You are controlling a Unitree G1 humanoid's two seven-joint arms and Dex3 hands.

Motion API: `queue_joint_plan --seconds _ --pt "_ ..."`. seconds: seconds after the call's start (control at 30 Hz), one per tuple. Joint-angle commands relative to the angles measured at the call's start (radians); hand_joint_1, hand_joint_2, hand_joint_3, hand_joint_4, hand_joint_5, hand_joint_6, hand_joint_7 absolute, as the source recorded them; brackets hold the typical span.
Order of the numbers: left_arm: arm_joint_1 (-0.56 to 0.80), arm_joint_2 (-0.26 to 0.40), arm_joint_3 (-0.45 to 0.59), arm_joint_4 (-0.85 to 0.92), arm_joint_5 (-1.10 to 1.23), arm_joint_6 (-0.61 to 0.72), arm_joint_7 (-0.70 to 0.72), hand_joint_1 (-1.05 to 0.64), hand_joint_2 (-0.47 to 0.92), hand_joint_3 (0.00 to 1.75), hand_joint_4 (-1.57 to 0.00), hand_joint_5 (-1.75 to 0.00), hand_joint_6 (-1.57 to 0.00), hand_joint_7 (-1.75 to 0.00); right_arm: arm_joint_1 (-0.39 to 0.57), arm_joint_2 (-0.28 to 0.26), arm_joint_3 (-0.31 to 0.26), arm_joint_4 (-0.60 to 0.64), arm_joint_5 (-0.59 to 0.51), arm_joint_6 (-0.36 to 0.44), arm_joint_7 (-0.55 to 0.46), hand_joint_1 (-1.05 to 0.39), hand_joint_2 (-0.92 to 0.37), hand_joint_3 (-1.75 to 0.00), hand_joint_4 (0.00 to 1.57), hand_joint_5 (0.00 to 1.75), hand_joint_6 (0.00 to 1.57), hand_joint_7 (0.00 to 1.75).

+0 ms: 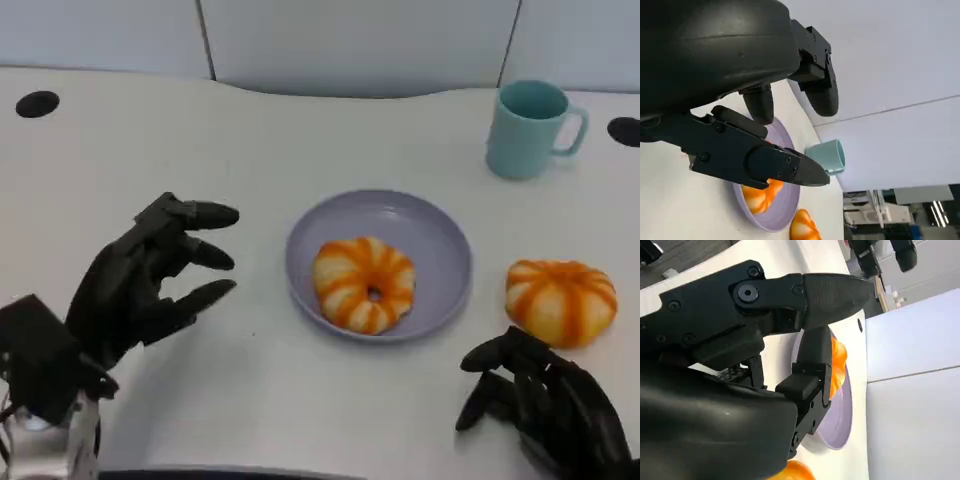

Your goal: Grasp the bread from the table and place it into the plate.

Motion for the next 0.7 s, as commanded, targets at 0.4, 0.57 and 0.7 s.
queue_joint_plan --seconds 0.4,0.57,0.7 --pt "0.214 -0.022 0.035 -0.121 -0.066 0.019 -0.061 -0.56 0.92 0.25 -0.12 -1.75 -0.13 -1.41 -0.014 -0.004 -0.006 0.032 -0.001 -0.030 -0.006 -0.48 -0.92 -0.42 0.54 1.59 0.50 1.26" --pt "0.254 -0.032 0.050 -0.116 -0.074 0.043 -0.055 -0.58 0.92 0.21 -0.17 -1.75 -0.16 -1.45 -0.011 -0.003 -0.003 0.028 0.000 -0.031 -0.003 -0.46 -0.92 -0.44 0.54 1.60 0.50 1.26" --pt "0.307 -0.046 0.053 -0.181 -0.080 0.128 -0.022 -0.56 0.92 0.13 -0.28 -1.74 -0.23 -1.49 -0.013 -0.003 -0.004 0.034 0.000 -0.037 -0.002 -0.45 -0.92 -0.45 0.54 1.61 0.49 1.25"
